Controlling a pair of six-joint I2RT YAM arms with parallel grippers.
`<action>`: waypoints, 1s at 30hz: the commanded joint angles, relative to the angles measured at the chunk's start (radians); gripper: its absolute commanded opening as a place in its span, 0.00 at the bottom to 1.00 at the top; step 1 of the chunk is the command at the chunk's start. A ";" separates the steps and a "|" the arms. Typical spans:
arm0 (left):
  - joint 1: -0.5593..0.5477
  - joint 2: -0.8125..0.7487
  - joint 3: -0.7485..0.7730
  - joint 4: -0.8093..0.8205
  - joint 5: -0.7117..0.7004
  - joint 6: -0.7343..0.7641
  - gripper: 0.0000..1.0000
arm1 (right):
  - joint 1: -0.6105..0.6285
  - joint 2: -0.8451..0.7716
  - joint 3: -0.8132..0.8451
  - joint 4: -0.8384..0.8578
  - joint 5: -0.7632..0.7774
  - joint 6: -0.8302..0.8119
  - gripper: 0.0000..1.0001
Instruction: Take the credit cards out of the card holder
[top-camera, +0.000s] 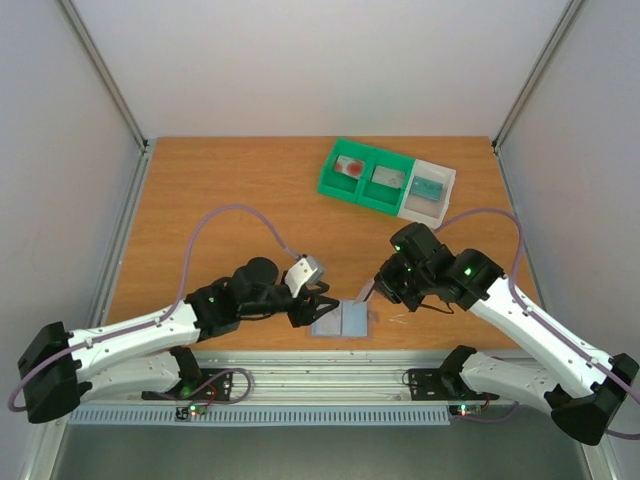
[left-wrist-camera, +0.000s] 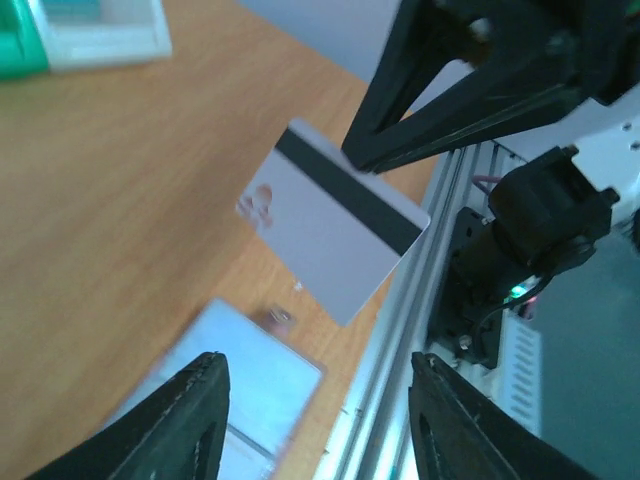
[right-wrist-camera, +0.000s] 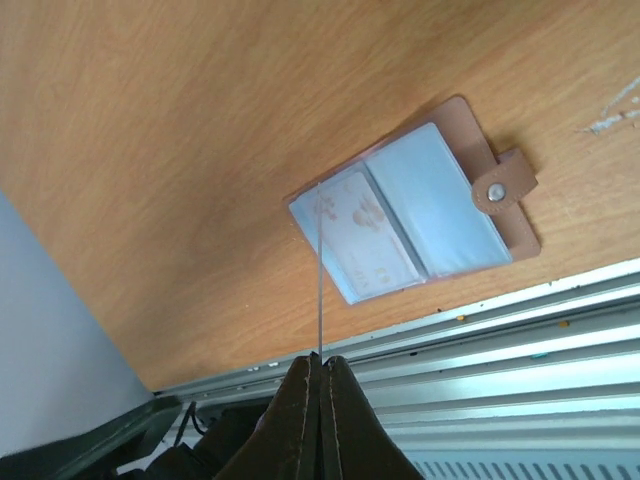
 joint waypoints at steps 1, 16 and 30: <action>-0.016 -0.013 -0.006 0.120 -0.016 0.217 0.52 | -0.005 0.008 0.021 -0.033 -0.009 0.110 0.01; -0.031 0.153 0.064 0.153 0.007 0.303 0.54 | -0.005 0.052 0.011 0.077 -0.077 0.176 0.01; -0.063 0.170 0.073 0.170 -0.103 0.367 0.32 | -0.005 0.052 0.008 0.100 -0.094 0.180 0.01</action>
